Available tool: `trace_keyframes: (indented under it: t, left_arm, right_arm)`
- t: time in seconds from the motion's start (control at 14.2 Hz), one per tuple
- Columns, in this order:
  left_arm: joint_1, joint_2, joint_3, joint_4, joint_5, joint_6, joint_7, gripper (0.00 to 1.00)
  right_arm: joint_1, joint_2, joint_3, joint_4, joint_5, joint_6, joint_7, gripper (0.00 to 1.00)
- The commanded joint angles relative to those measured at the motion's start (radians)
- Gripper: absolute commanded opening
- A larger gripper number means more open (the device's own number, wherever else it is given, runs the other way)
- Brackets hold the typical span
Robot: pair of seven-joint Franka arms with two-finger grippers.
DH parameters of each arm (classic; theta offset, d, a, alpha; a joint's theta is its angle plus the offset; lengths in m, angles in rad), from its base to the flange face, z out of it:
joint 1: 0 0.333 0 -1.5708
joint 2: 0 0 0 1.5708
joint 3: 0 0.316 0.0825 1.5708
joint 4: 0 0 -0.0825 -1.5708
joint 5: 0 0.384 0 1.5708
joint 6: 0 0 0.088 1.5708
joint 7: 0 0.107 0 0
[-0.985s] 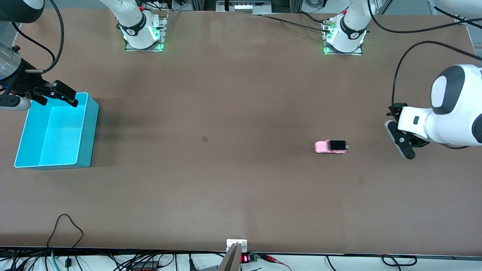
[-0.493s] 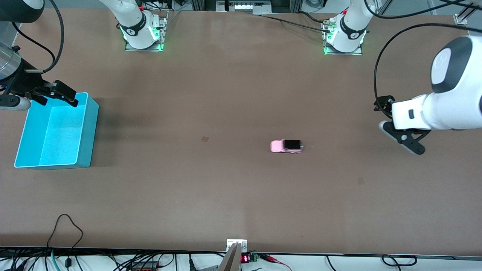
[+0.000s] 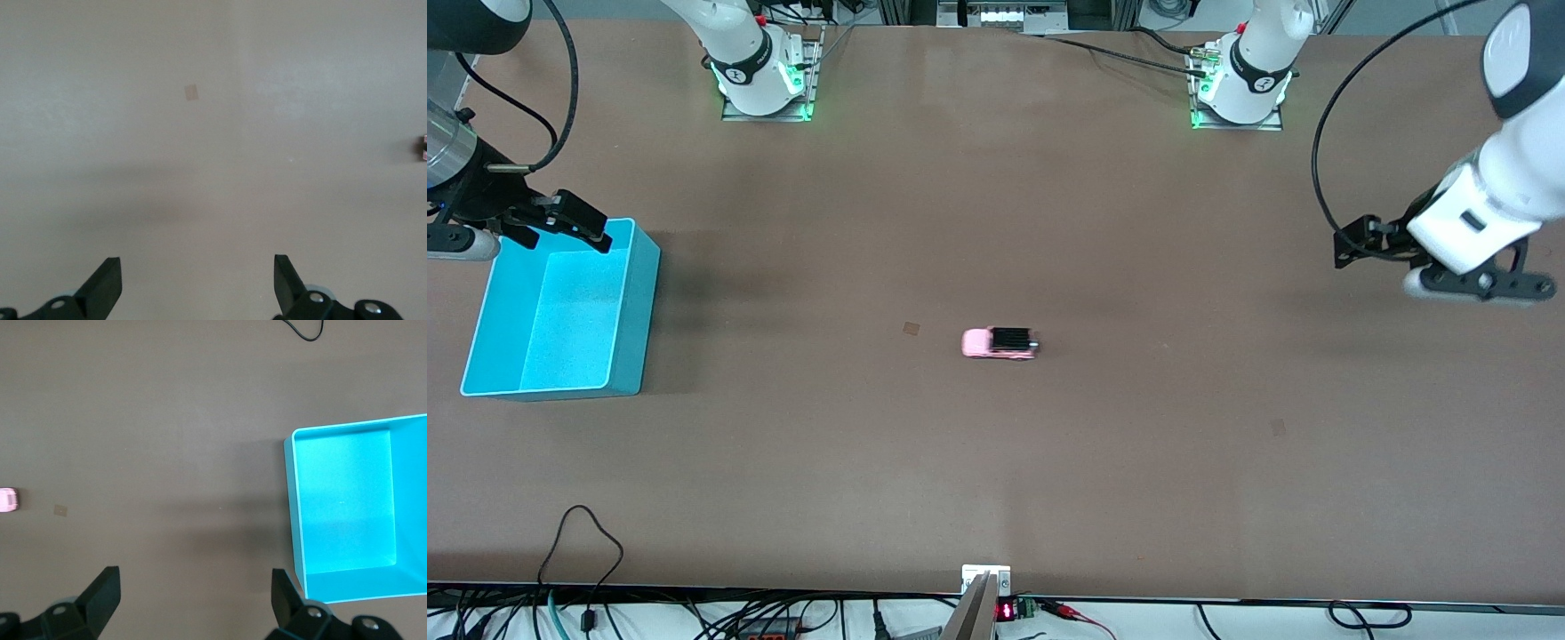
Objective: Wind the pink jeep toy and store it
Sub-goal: 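Release the jeep and raise the left gripper away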
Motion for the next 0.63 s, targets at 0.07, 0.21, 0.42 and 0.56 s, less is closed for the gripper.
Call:
trace_keyframes:
  t: [0.07,0.21,0.42,0.56]
  left_arm:
    - [0.005,-0.088,0.025,-0.073,-0.016,0.002,-0.013,1.0]
    - [0.003,-0.089,0.053,-0.063,-0.015,-0.07,0.024,1.0]
    - [0.002,-0.085,0.045,-0.024,-0.01,-0.127,0.047,1.0]
    - [0.002,-0.083,0.045,-0.021,-0.009,-0.133,0.064,1.0]
  right_arm:
    - [-0.002,-0.011,0.001,-0.008,-0.007,-0.006,-0.003,1.0]
    - [-0.004,-0.011,0.001,-0.008,-0.007,-0.006,-0.003,1.0]
    - [-0.004,-0.011,0.001,-0.008,-0.007,-0.006,-0.005,1.0]
    - [-0.004,-0.011,0.001,-0.008,-0.007,-0.006,-0.003,1.0]
